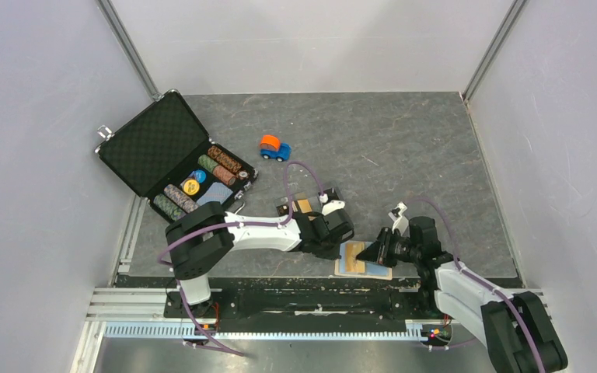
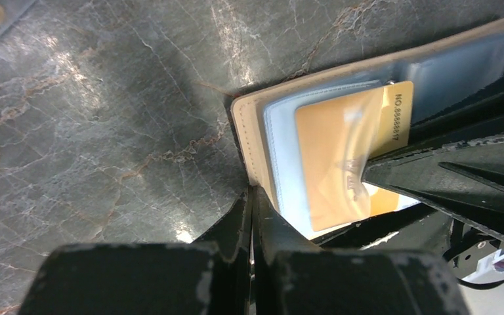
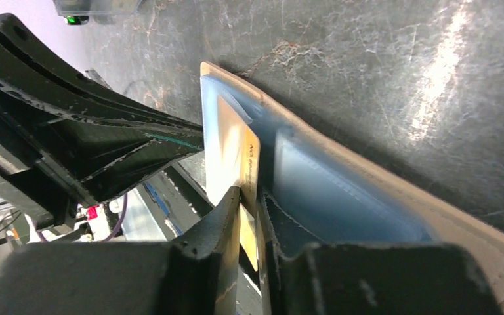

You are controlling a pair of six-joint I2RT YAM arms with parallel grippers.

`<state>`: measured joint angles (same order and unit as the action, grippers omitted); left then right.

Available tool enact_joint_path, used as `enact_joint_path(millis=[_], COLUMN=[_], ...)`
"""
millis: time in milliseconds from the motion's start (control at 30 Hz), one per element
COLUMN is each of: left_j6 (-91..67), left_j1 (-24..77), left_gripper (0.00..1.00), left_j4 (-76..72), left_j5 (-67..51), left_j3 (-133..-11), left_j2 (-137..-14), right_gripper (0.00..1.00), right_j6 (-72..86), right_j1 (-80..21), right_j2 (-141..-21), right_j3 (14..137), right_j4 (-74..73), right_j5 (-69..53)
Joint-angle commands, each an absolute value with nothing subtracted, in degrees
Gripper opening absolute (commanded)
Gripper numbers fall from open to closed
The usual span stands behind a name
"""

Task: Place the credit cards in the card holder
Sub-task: Insert the credit card into the card holder.

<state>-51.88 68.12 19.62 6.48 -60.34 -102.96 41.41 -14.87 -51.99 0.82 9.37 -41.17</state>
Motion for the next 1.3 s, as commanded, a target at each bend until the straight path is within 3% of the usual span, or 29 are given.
enact_joint_path(millis=[0,333,533,700,1067,1167,1267], left_j6=[-55.61,-55.38,-55.37,-55.38,-56.38,-56.51,-56.51], left_j1=[69.77,69.77,69.8,69.79,69.79,69.79,69.81], left_gripper=[0.02,0.02,0.02,0.02,0.02,0.02,0.02], left_j4=[22.14,22.36,22.19,22.14,20.6,20.43,21.97], left_j5=[3.23,3.57,3.39,3.33,2.55,2.72,4.26], left_j3=[-56.47,-56.77,-56.97,-57.12,-57.31,-57.22,-57.47], left_j2=[-105.84,-105.25,-104.96,-104.13,-102.17,-101.15,-99.85], right_gripper=[0.22,0.57,0.68,0.65,0.25,0.23,0.31], right_j6=[39.48,34.09,33.92,35.85,42.96,44.21,43.0], right_j1=[-16.5,-17.94,-20.37,-23.42,-28.43,-28.89,-29.3], right_j2=[-52.63,-48.26,-50.88,-53.76,-56.44,-55.93,-55.64], right_j3=[-1.33,4.75,5.07,5.31,3.01,2.35,3.27], right_j4=[6.75,-7.14,-6.22,-2.43,7.88,9.1,6.68], right_j5=[-37.52,-32.04,-30.97,-30.7,-29.76,-29.47,-28.26])
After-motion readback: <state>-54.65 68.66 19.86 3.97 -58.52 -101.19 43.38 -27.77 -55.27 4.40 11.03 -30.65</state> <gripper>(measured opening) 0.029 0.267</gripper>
